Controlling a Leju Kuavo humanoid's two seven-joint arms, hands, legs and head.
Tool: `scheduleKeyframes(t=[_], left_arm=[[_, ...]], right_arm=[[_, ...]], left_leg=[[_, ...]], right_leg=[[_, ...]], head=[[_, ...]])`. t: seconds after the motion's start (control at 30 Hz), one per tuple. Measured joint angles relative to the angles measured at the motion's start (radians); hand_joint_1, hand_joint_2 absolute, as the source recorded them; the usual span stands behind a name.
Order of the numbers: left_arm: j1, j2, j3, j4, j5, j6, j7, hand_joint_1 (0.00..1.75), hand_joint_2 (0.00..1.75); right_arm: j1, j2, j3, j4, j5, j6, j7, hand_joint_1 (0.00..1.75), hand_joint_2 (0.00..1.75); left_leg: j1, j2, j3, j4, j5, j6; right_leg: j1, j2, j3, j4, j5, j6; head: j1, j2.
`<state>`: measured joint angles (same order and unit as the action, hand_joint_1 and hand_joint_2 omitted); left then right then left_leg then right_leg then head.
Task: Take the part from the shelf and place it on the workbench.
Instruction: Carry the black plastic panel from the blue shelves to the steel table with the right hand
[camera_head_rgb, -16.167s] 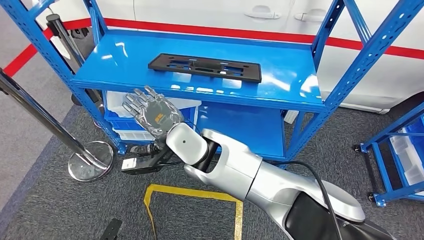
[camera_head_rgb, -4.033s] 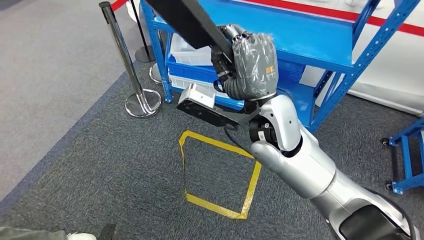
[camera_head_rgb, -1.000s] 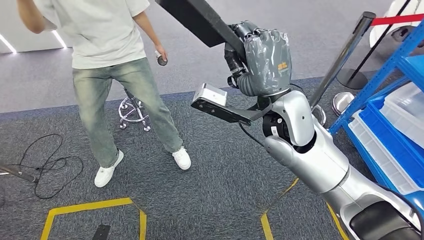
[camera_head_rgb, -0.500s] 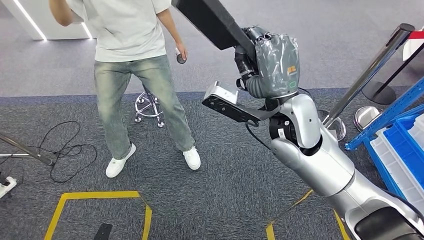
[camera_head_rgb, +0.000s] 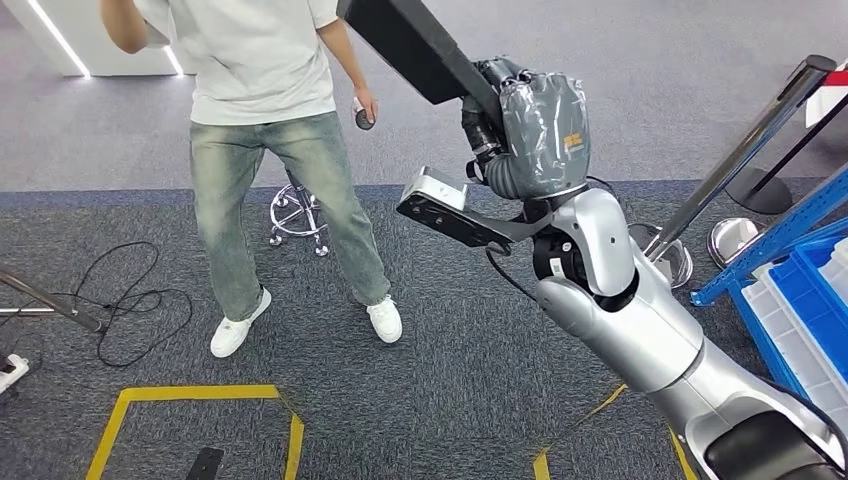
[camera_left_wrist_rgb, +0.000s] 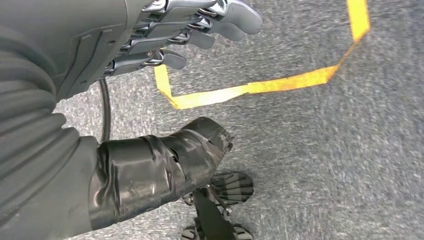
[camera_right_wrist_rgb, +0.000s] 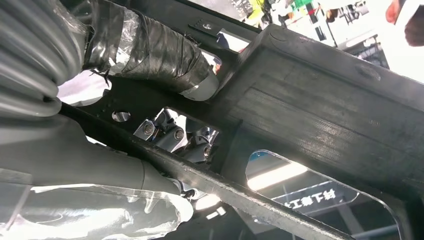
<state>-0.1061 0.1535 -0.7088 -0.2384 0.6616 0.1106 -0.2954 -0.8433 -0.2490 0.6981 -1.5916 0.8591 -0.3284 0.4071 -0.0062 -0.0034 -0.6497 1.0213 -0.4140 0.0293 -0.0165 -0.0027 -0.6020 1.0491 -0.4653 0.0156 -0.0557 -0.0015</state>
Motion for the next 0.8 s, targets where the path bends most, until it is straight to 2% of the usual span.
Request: scheduleKeyframes(t=[0.07,0.1,0.17,0.2,0.23,0.27,0.3,0.33,0.37,0.4,0.5,0.57,0.6,0.67,0.7,0.73,0.77,0.8], left_arm=[[0.001,0.001,0.000,0.000,0.000,0.000,0.002,0.00,1.75],[0.001,0.001,-0.001,0.000,0.000,-0.001,0.002,0.00,1.75],[-0.001,0.001,-0.002,0.000,0.000,-0.003,0.003,0.00,1.75],[0.000,0.001,-0.004,0.000,0.000,-0.003,0.004,0.00,1.75],[0.000,0.001,-0.006,0.000,0.000,-0.004,0.004,0.00,1.75],[0.000,0.001,-0.007,0.000,0.000,-0.004,0.004,0.00,1.75],[0.001,0.001,-0.008,0.000,0.000,-0.004,0.005,0.00,1.75],[0.001,0.001,-0.008,0.000,0.000,-0.004,0.005,0.00,1.75],[0.001,0.001,-0.009,0.000,0.000,-0.004,0.005,0.00,1.75],[0.000,0.001,-0.011,0.000,-0.001,-0.004,0.005,0.00,1.75],[-0.001,0.002,-0.015,0.000,-0.003,-0.002,0.005,0.00,1.75],[-0.001,0.002,-0.016,0.000,-0.003,-0.001,0.004,0.00,1.75],[-0.002,0.002,-0.016,0.000,-0.003,0.000,0.004,0.00,1.75],[-0.003,0.003,-0.018,0.000,-0.003,0.000,0.005,0.00,1.75],[-0.002,0.003,-0.019,0.000,-0.003,0.000,0.005,0.00,1.75],[0.000,0.003,-0.019,0.000,-0.003,0.000,0.006,0.00,1.75],[0.001,0.003,-0.020,0.000,-0.003,0.000,0.007,0.00,1.75],[0.001,0.003,-0.020,0.000,-0.003,0.000,0.007,0.00,1.75]], right_arm=[[0.000,-0.001,0.000,0.000,0.000,0.007,0.001,1.75,1.75],[0.000,-0.002,0.000,0.001,-0.001,0.010,0.002,1.75,1.75],[0.004,-0.004,0.000,0.002,-0.004,0.017,0.004,1.75,1.75],[0.007,-0.005,0.000,0.002,-0.006,0.021,0.004,1.75,1.75],[0.010,-0.006,0.000,0.003,-0.008,0.023,0.005,1.75,1.75],[0.012,-0.007,0.000,0.004,-0.011,0.023,0.006,1.75,1.75],[0.013,-0.008,0.000,0.004,-0.013,0.024,0.007,1.75,1.75],[0.013,-0.009,0.000,0.004,-0.015,0.024,0.008,1.75,1.75],[0.013,-0.010,0.000,0.005,-0.017,0.024,0.009,1.75,1.75],[0.014,-0.010,0.000,0.005,-0.018,0.024,0.010,1.75,1.75],[0.018,-0.011,0.000,0.006,-0.019,0.025,0.011,1.75,1.75],[0.018,-0.012,0.000,0.006,-0.018,0.025,0.012,1.75,1.75],[0.018,-0.012,0.000,0.005,-0.018,0.025,0.013,1.75,1.75],[0.018,-0.012,0.000,0.006,-0.018,0.027,0.013,1.75,1.75],[0.019,-0.012,0.000,0.006,-0.018,0.028,0.013,1.75,1.75],[0.021,-0.012,0.000,0.007,-0.018,0.029,0.013,1.75,1.75],[0.022,-0.012,0.000,0.007,-0.018,0.031,0.013,1.75,1.75],[0.022,-0.012,0.000,0.008,-0.018,0.031,0.013,1.75,1.75]], left_leg=[[0.004,-0.001,0.020,-0.020,0.003,0.011],[0.005,-0.001,0.027,-0.025,0.001,0.016],[0.002,-0.003,0.035,-0.022,-0.009,0.024],[0.001,-0.005,0.038,-0.017,-0.016,0.026],[0.000,-0.008,0.041,-0.011,-0.023,0.026],[0.000,-0.011,0.045,-0.004,-0.032,0.025],[0.001,-0.014,0.048,0.005,-0.042,0.022],[0.000,-0.017,0.047,0.014,-0.051,0.019],[-0.001,-0.019,0.045,0.021,-0.059,0.014],[-0.001,-0.021,0.042,0.027,-0.064,0.010],[0.000,-0.020,0.045,0.028,-0.071,-0.003],[0.002,-0.015,0.029,0.067,-0.088,-0.017],[0.005,-0.011,0.002,0.118,-0.105,-0.024],[0.012,-0.005,-0.080,0.248,-0.138,-0.037],[0.014,-0.004,-0.115,0.292,-0.140,-0.040],[0.016,-0.003,-0.132,0.298,-0.121,-0.041],[0.017,-0.002,-0.129,0.264,-0.084,-0.040],[0.017,-0.002,-0.106,0.196,-0.034,-0.037]], right_leg=[[0.003,-0.001,-0.016,0.043,-0.025,0.005],[0.004,-0.001,-0.042,0.095,-0.048,0.005],[0.007,0.001,-0.115,0.219,-0.089,0.003],[0.007,0.001,-0.141,0.255,-0.090,0.003],[0.007,0.001,-0.151,0.254,-0.071,0.003],[0.007,0.001,-0.141,0.214,-0.034,0.002],[0.007,0.002,-0.118,0.151,0.005,0.001],[0.007,0.003,-0.092,0.095,0.032,-0.002],[0.008,0.005,-0.073,0.053,0.047,-0.005],[0.010,0.007,-0.063,0.031,0.048,-0.008],[0.011,0.009,-0.054,0.018,0.038,-0.020],[0.004,0.007,-0.036,0.009,0.033,-0.030],[0.003,0.006,-0.027,0.006,0.028,-0.034],[0.002,0.005,-0.012,0.004,0.016,-0.036],[0.002,0.005,-0.004,0.004,0.010,-0.036],[0.002,0.005,0.005,0.004,0.003,-0.035],[0.002,0.005,0.015,0.004,-0.004,-0.033],[0.002,0.005,0.026,0.004,-0.012,-0.031]], head=[[0.004,0.000],[0.006,0.000],[0.008,0.000],[0.008,0.000],[0.008,0.000],[0.008,0.000],[0.008,0.000],[0.008,0.000],[0.008,0.000],[0.008,0.000],[0.007,0.000],[0.004,0.000],[0.002,0.000],[0.000,0.000],[0.000,0.000],[0.000,0.000],[0.000,0.000],[0.000,0.000]])
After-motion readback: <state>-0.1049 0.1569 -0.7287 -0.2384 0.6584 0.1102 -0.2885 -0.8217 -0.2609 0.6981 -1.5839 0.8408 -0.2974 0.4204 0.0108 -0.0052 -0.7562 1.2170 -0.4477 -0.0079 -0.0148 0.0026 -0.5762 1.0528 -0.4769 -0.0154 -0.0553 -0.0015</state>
